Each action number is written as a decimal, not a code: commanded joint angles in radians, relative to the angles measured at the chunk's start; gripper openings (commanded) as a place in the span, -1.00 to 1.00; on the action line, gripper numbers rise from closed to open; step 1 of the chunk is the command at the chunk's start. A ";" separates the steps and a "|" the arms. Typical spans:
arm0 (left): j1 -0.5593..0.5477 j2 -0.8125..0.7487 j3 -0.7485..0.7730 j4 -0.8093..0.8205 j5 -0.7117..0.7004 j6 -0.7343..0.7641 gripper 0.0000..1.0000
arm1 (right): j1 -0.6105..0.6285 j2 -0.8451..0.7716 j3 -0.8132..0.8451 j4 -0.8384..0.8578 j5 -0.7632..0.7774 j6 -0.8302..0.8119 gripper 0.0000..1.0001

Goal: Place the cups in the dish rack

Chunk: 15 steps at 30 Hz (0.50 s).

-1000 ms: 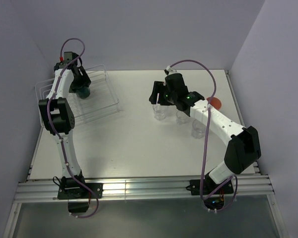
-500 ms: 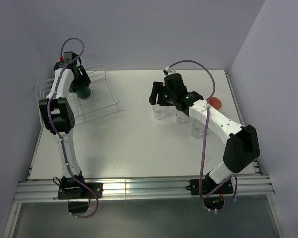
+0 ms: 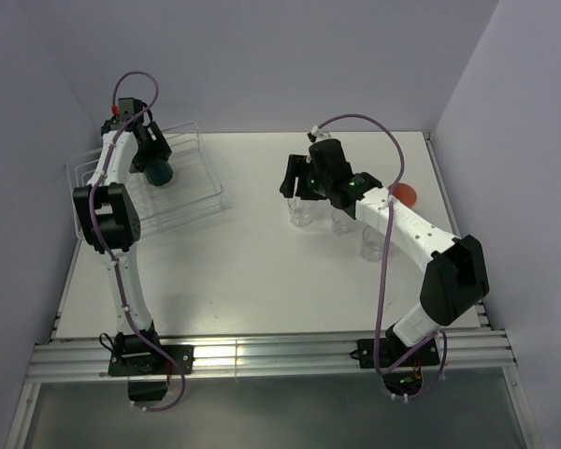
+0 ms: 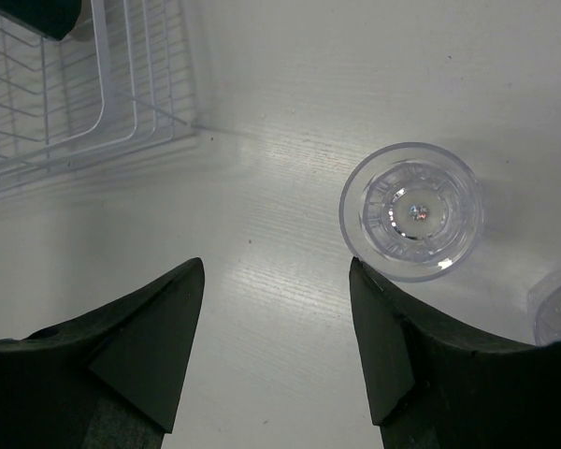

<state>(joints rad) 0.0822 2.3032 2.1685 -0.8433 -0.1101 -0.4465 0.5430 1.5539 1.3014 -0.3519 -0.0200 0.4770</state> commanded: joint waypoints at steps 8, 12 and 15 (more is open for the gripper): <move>0.002 -0.070 -0.045 0.092 0.023 -0.011 0.84 | -0.005 0.000 0.019 0.022 -0.001 -0.017 0.42; 0.002 -0.111 -0.078 0.111 0.024 -0.015 0.85 | -0.005 -0.006 0.024 0.019 -0.005 -0.017 0.42; 0.002 -0.146 -0.091 0.128 0.030 -0.012 0.86 | -0.003 -0.012 0.025 0.014 -0.005 -0.018 0.42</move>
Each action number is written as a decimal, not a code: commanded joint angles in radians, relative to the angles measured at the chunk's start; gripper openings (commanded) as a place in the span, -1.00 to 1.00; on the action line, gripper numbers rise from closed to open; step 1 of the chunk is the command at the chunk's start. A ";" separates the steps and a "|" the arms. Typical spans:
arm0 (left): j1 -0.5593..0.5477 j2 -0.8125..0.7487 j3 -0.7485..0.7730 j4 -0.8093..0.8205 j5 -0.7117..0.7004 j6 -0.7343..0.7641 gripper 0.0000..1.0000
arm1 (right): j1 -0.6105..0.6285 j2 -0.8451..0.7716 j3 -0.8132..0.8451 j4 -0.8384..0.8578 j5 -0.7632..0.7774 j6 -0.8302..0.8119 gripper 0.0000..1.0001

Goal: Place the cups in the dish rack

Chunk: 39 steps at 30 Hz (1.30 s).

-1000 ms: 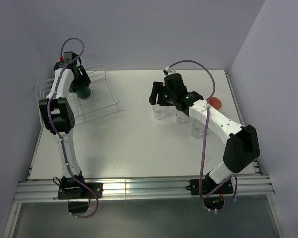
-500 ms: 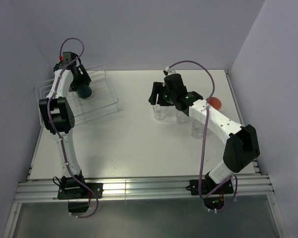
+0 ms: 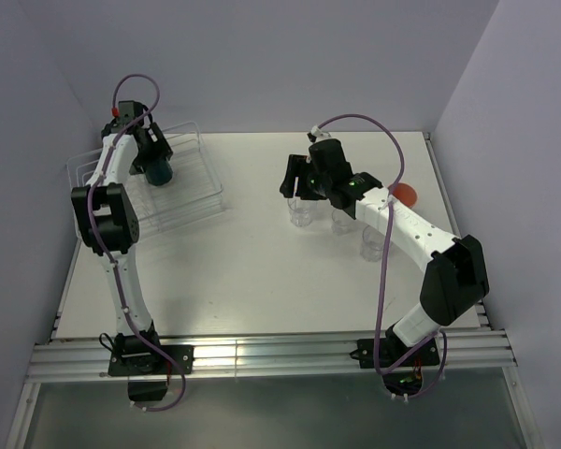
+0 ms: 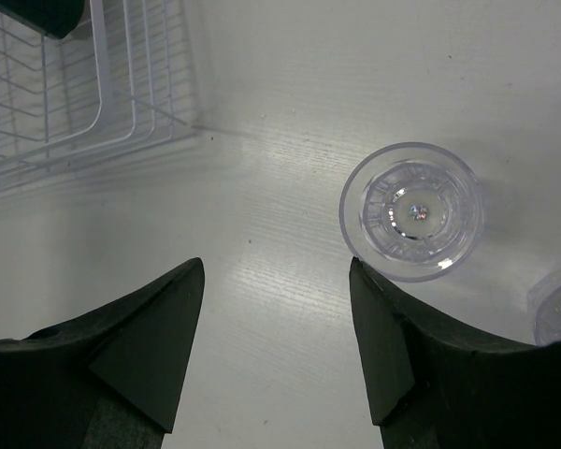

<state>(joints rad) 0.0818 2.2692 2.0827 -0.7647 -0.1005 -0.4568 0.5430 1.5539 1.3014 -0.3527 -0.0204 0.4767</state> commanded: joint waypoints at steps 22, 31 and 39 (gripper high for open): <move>-0.023 -0.427 -0.121 0.068 0.013 -0.026 0.89 | 0.044 -0.064 0.007 -0.106 0.192 -0.047 0.39; -0.160 -0.732 -0.409 0.199 0.068 -0.056 0.90 | 0.083 0.004 -0.010 -0.112 0.253 -0.073 0.20; -0.247 -0.892 -0.559 0.255 0.116 -0.085 0.90 | 0.081 0.185 0.122 -0.141 0.246 -0.098 0.02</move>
<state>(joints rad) -0.1574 1.4292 1.5490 -0.5747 -0.0196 -0.5182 0.6231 1.7016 1.3464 -0.4816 0.2016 0.4015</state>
